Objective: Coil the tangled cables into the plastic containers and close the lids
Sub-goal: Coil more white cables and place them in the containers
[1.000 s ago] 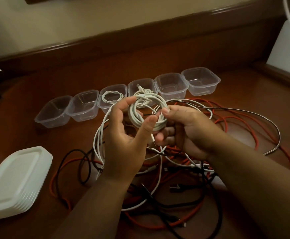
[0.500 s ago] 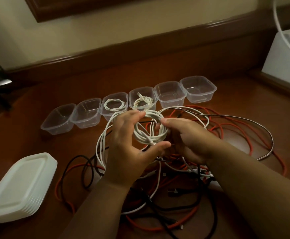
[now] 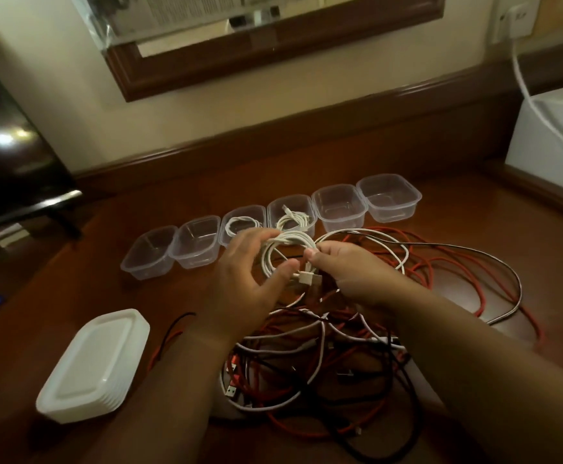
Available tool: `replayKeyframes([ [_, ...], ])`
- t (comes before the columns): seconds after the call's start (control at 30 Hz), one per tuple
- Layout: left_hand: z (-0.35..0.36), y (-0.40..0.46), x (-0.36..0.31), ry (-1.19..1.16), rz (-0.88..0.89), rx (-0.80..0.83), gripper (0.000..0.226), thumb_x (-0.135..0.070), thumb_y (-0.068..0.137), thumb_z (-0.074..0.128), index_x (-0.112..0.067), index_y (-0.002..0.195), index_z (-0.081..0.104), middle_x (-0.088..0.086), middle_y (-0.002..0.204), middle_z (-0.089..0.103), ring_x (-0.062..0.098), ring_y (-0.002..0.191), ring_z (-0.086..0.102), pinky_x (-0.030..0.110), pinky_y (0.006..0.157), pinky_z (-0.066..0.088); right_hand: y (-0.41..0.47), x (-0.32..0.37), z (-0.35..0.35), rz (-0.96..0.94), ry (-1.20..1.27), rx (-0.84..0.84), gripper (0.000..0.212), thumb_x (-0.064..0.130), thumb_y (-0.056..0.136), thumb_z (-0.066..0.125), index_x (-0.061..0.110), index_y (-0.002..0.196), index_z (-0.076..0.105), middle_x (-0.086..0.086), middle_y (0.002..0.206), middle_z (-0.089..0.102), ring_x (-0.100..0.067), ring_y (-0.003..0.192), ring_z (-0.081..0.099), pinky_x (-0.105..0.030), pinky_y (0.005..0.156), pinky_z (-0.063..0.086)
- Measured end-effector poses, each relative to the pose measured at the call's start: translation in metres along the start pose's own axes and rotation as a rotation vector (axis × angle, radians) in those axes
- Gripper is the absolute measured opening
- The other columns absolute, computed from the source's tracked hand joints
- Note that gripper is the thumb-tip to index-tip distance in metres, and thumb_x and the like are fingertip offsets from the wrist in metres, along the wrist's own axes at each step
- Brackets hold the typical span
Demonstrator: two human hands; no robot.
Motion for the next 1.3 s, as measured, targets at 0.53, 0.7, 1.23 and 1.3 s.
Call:
replayKeyframes([
  [0.53,-0.01,0.042,0.177,0.232,-0.461,0.097,0.043,-0.024,0.093,0.063,-0.027,0.134,0.054,0.004,0.14,0.053,0.022,0.125,0.052,0.042,0.1,0.049,0.103,0.061,-0.011,-0.039,-0.019,-0.252,0.019,0.022,0.106,0.042,0.007,0.108,0.054,-0.013,0.086,0.065,-0.018,0.064,0.067,-0.04,0.071,0.061],
  [0.7,0.006,0.038,0.177,0.41,-0.321,0.116,0.047,-0.037,0.092,0.061,-0.036,0.138,0.05,-0.002,0.145,0.045,0.021,0.135,0.038,0.042,0.104,0.036,0.162,0.076,0.004,-0.124,-0.431,-0.286,0.014,0.024,0.103,0.048,0.012,0.102,0.055,-0.014,0.099,0.062,-0.026,0.086,0.069,-0.044,0.077,0.061],
  [1.23,0.018,0.042,0.184,0.492,-0.278,0.132,0.053,-0.052,0.093,0.054,-0.04,0.143,0.042,-0.002,0.151,0.038,0.021,0.139,0.031,0.043,0.107,0.034,0.263,0.038,0.051,-0.075,-1.218,0.007,0.026,0.028,0.092,0.068,0.012,0.112,0.061,-0.006,0.105,0.066,-0.022,0.091,0.064,-0.03,0.066,0.048],
  [1.3,0.019,0.043,0.184,0.495,-0.28,0.139,0.053,-0.052,0.093,0.054,-0.04,0.143,0.041,-0.001,0.152,0.037,0.022,0.14,0.03,0.044,0.108,0.035,0.267,0.035,0.053,-0.058,-1.358,0.013,0.023,0.03,0.091,0.069,0.011,0.104,0.067,-0.007,0.098,0.07,-0.023,0.089,0.066,-0.033,0.068,0.051],
])
Point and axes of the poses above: each hand's wrist, its own y-axis towards the middle knuckle, its own z-axis out of the palm, x = y × z, the point moved 8 cm from there along y, towards the middle knuckle
